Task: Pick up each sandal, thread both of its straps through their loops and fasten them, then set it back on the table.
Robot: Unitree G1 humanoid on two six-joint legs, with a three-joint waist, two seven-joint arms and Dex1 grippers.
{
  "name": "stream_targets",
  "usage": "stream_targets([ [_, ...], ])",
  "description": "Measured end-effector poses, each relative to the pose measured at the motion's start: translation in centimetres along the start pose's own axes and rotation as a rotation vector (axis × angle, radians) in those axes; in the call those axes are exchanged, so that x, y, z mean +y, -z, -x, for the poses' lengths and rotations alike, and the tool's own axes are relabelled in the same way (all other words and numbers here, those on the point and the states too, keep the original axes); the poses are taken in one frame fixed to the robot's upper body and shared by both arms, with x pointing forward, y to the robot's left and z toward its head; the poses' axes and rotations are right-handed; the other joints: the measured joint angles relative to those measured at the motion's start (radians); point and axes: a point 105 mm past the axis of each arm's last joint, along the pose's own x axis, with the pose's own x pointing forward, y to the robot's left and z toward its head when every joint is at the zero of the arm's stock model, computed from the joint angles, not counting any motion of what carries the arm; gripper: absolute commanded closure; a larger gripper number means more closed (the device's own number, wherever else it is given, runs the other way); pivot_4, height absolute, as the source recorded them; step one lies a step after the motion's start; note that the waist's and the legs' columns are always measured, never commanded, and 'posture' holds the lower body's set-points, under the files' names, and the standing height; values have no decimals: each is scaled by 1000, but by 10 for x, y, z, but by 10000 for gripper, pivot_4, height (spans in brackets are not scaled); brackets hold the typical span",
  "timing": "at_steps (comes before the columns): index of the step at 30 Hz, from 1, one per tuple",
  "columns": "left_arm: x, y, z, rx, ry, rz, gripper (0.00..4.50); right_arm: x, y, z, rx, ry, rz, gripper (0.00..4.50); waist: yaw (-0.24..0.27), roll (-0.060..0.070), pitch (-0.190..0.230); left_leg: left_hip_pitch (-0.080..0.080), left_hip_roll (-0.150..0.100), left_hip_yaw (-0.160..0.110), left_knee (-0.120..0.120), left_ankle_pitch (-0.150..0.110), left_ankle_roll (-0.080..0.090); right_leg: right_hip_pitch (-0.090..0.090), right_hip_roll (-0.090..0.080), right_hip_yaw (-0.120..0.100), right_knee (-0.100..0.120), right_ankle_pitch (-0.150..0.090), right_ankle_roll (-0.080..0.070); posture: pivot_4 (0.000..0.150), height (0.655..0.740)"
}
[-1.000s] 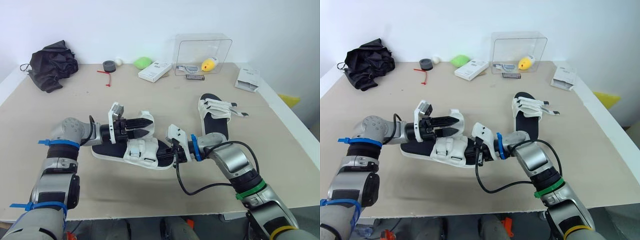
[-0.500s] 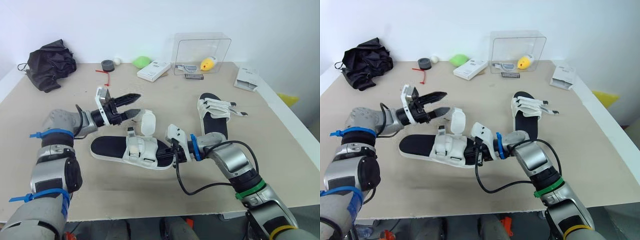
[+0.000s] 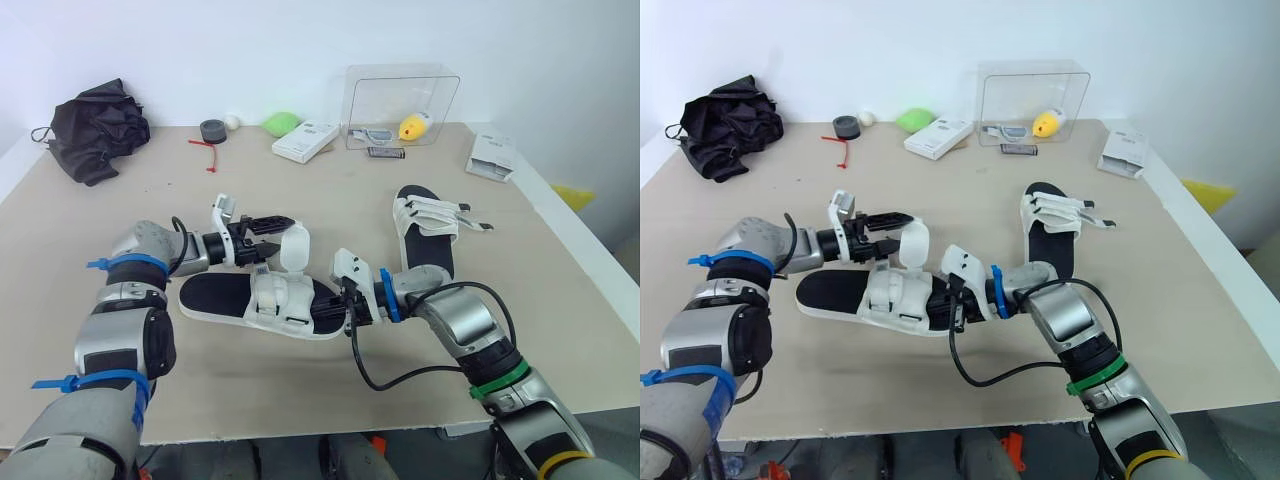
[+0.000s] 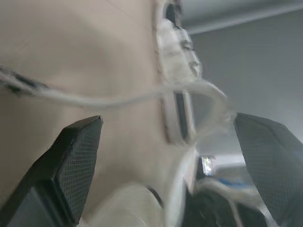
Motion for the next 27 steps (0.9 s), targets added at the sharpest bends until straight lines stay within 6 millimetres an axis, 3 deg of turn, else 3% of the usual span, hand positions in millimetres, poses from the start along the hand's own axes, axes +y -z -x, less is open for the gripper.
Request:
stream_targets([
  [5, -11, -8, -18, -71, 26, 30, 212, 1, 0, -1, -4, -2, -2, 45000, -3, 0, 0, 0, 0, 0, 0, 0, 0, 0, 0, 0, 0, 0, 0, 1500, 7400],
  [14, -10, -11, -28, -129, 20, 45, 212, 1, 1, -1, -6, 0, -6, 45000, -4, -1, 0, 0, 0, 0, 0, 0, -1, 0, 0, 0, 0, 0, 1, 1500, 7400],
  [17, -12, -14, -30, -145, 16, 32, 7177, 1, 1, -1, -7, -1, -5, 45000, -4, -1, 0, 0, 0, 0, 0, 0, -1, 0, 0, 0, 0, 0, 1, 1500, 7400],
  [19, -13, -16, -30, -154, 21, 28, 17810, 1, 1, -1, -7, 0, -5, 45000, -4, -1, 0, 0, 0, 0, 0, 0, -1, 0, 0, 0, 0, 0, 1, 1500, 7400],
  [22, -13, -17, -30, -158, 21, 26, 25239, 1, 0, -1, -8, 0, -4, 45000, -4, -1, 0, 0, 0, 0, 0, 0, -1, 0, 0, 0, 0, 0, 1, 1500, 7400],
  [23, -14, -17, -29, -160, 23, 25, 31624, 1, 0, -1, -8, 0, -4, 45000, -4, -1, 0, 0, 0, 0, 0, 0, -1, 0, 0, 0, 0, 0, 1, 1500, 7400],
  [27, -18, -19, -30, -161, 32, 16, 44424, 1, 0, -1, -8, 0, -3, 45000, -4, -1, 0, 0, 0, 0, 0, 0, -1, 0, 0, 0, 0, 0, 1, 1500, 7400],
])
